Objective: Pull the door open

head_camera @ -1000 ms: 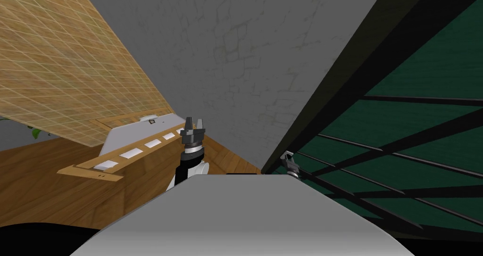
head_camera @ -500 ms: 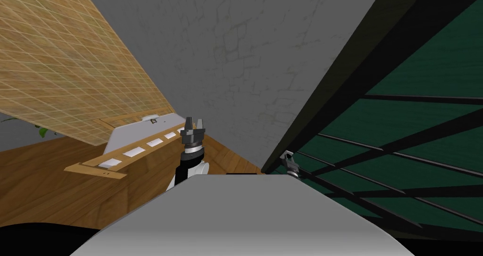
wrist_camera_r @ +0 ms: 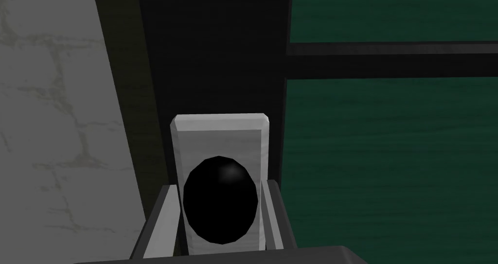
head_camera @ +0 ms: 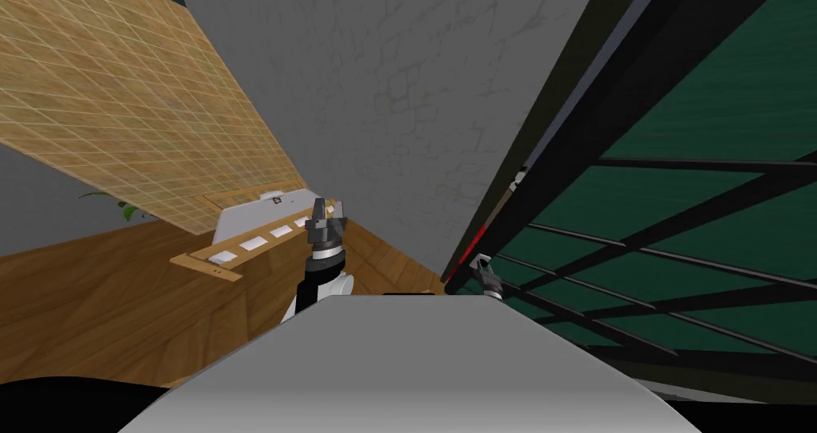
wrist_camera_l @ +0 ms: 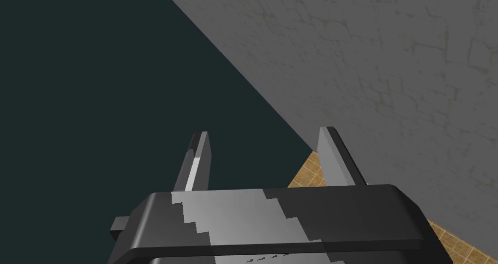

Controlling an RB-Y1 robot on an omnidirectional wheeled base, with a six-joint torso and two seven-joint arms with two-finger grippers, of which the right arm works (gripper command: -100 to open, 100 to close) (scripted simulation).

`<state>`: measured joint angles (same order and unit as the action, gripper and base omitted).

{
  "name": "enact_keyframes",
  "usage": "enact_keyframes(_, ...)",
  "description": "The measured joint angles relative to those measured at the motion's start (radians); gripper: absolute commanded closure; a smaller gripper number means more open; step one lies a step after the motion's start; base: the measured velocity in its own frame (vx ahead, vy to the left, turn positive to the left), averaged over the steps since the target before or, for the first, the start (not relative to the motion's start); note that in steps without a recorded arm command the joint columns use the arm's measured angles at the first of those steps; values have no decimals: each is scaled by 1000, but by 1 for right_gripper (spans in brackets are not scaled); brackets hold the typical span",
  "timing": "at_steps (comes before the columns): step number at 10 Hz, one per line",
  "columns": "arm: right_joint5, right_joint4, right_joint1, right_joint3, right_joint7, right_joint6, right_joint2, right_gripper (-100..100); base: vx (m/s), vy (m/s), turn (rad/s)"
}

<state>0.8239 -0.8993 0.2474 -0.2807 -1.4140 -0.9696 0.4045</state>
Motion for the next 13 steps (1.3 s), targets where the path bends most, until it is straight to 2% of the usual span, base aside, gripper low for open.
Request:
enact_keyframes(2, -16, -2, 5, -29, -19, -6, 9, 100, -152, -3, 46)
enact_keyframes(3, -18, 0, 6, -33, -21, -6, 8, 100, -153, -2, 69)
enact_keyframes(10, -68, -19, 38, -124, -83, -57, 61, 100, -212, -18, 71)
enact_keyframes(11, -70, -18, 40, -128, -85, -56, 60, 100, -138, -8, 124)
enact_keyframes(13, -78, -22, 50, -143, -100, -73, 79, 100, -214, -12, 101)
